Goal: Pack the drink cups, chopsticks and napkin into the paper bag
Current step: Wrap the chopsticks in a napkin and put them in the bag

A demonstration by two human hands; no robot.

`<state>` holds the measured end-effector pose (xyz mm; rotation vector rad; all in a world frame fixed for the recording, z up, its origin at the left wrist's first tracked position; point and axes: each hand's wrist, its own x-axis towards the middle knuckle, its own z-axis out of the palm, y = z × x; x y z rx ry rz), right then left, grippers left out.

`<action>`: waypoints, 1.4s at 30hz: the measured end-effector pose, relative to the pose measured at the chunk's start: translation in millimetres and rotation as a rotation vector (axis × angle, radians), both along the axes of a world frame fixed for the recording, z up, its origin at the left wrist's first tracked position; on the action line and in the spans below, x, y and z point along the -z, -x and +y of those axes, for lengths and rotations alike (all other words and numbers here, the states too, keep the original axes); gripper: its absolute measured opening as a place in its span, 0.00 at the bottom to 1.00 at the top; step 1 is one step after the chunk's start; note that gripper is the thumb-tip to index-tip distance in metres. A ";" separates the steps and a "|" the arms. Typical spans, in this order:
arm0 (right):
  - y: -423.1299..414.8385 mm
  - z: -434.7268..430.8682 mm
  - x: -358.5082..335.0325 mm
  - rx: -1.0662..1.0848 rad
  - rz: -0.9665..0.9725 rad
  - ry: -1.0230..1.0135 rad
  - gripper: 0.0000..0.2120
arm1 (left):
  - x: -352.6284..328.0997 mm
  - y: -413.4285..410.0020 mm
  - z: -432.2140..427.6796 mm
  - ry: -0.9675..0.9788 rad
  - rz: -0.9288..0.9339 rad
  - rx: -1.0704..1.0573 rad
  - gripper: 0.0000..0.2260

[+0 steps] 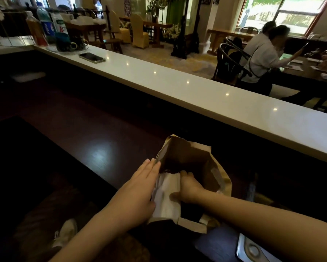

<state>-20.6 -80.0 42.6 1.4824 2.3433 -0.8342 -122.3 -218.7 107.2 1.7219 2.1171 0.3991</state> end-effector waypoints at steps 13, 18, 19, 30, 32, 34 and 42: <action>-10.1 -2.2 30.6 -0.583 -0.297 -0.102 0.51 | -3.3 -7.8 -3.2 0.024 -0.050 -0.018 0.37; -8.1 0.9 29.9 -0.566 -0.331 -0.109 0.53 | -7.6 -7.5 -1.8 0.027 -0.026 -0.020 0.38; -7.6 -0.4 29.2 -0.566 -0.338 -0.113 0.53 | -8.1 -8.5 -1.0 0.025 -0.024 -0.016 0.38; -14.7 5.0 -31.2 -0.604 -0.104 -0.336 0.53 | -15.1 -9.3 16.8 0.080 0.032 0.007 0.39; -16.2 6.6 -52.7 -0.583 0.002 -0.353 0.47 | -17.3 -6.6 19.7 0.072 0.009 -0.002 0.39; -18.7 15.3 -78.4 -0.531 0.228 -0.445 0.33 | -17.4 -4.1 19.8 0.023 -0.036 -0.034 0.38; -21.1 73.5 -117.8 -0.475 0.215 -0.535 0.21 | -21.6 -45.1 -15.1 -0.236 -0.235 -0.331 0.32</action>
